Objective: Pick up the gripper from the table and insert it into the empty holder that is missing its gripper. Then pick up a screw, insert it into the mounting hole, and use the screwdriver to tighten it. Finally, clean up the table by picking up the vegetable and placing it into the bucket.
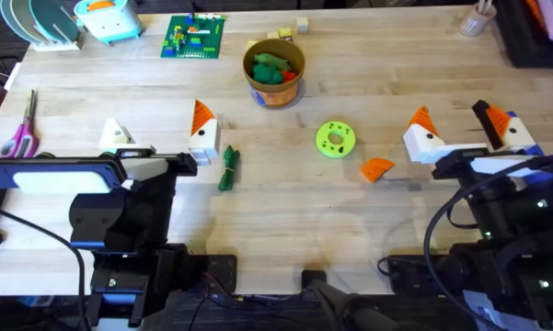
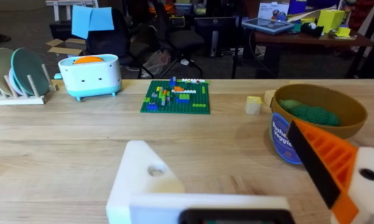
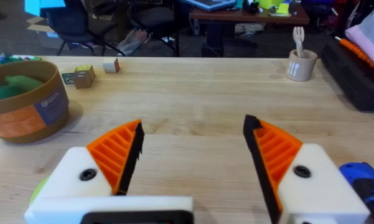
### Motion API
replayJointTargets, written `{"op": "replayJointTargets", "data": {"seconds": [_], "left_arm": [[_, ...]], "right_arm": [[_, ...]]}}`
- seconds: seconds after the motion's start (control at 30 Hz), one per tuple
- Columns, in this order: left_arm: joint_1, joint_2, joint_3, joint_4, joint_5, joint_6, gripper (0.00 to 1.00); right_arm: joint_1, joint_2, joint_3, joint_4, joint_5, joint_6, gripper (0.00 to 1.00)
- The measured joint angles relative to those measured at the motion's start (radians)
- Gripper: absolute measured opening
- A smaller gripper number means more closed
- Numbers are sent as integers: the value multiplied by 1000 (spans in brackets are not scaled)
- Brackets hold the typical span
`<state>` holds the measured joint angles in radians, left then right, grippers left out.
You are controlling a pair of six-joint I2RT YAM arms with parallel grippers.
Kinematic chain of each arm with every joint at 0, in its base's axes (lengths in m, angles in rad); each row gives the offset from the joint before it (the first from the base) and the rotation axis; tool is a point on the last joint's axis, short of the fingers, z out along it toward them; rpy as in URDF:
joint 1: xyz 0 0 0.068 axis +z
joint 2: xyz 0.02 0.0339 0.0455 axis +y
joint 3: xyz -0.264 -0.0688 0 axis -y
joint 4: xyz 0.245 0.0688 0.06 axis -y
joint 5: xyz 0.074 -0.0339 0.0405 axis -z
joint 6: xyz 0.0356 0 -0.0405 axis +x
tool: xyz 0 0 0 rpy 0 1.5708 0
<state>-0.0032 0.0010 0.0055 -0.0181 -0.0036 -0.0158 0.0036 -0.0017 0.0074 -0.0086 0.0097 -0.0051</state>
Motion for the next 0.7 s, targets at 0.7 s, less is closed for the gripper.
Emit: {"op": "replayJointTargets", "data": {"seconds": [0.7], "left_arm": [[0, 164, 370, -512, -13, -36, 991]], "right_arm": [[0, 76, 172, -302, -4, -6, 991]]}}
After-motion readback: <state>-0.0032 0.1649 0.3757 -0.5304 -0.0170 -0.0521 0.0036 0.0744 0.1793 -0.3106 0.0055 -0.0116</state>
